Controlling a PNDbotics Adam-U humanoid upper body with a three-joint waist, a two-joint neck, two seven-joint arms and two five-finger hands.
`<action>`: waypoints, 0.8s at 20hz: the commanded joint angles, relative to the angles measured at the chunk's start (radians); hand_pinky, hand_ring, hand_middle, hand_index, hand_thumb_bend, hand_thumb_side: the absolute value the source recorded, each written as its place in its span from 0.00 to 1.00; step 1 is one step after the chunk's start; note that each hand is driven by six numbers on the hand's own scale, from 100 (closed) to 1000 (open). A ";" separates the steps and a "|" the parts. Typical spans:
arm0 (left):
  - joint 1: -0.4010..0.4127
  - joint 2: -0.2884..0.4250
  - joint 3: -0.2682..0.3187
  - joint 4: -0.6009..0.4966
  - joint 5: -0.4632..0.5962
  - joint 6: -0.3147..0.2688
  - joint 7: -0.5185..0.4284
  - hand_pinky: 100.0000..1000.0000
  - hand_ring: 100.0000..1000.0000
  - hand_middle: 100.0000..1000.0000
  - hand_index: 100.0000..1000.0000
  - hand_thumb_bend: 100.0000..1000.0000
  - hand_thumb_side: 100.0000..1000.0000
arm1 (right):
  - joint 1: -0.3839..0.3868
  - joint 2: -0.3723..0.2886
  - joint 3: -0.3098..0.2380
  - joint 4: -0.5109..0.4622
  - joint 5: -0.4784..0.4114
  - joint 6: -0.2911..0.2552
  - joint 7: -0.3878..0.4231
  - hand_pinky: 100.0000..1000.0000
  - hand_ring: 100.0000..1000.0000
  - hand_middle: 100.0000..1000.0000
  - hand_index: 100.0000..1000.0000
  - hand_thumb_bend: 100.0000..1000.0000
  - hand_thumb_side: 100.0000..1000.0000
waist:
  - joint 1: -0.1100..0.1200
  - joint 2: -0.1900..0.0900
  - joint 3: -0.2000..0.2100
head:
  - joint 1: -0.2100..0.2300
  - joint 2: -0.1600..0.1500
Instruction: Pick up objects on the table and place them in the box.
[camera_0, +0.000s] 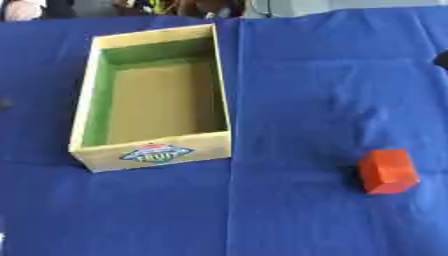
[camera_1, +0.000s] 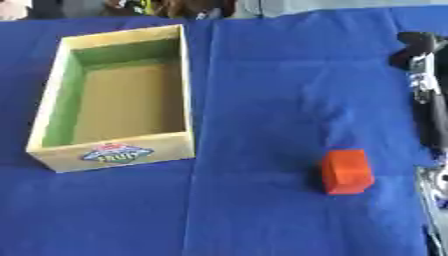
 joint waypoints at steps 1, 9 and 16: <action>-0.006 0.007 -0.003 -0.018 -0.001 -0.001 0.000 0.59 0.72 0.72 0.76 0.00 0.97 | -0.008 -0.009 -0.001 -0.021 -0.008 0.000 0.001 0.66 0.58 0.48 0.72 0.00 0.96 | -0.001 -0.025 -0.001 | -0.004 -0.007; -0.004 0.006 -0.003 -0.018 -0.001 0.000 0.000 0.59 0.71 0.72 0.76 0.00 0.97 | -0.007 -0.010 -0.002 -0.021 -0.006 -0.001 0.001 0.66 0.58 0.49 0.72 0.00 0.96 | -0.001 -0.024 -0.002 | -0.005 -0.012; 0.004 0.012 -0.003 -0.018 -0.003 0.003 0.002 0.59 0.71 0.71 0.76 0.00 0.97 | -0.087 -0.213 0.029 -0.021 0.127 -0.065 0.113 0.73 0.71 0.64 0.80 0.00 1.00 | -0.006 -0.037 -0.007 | -0.003 -0.003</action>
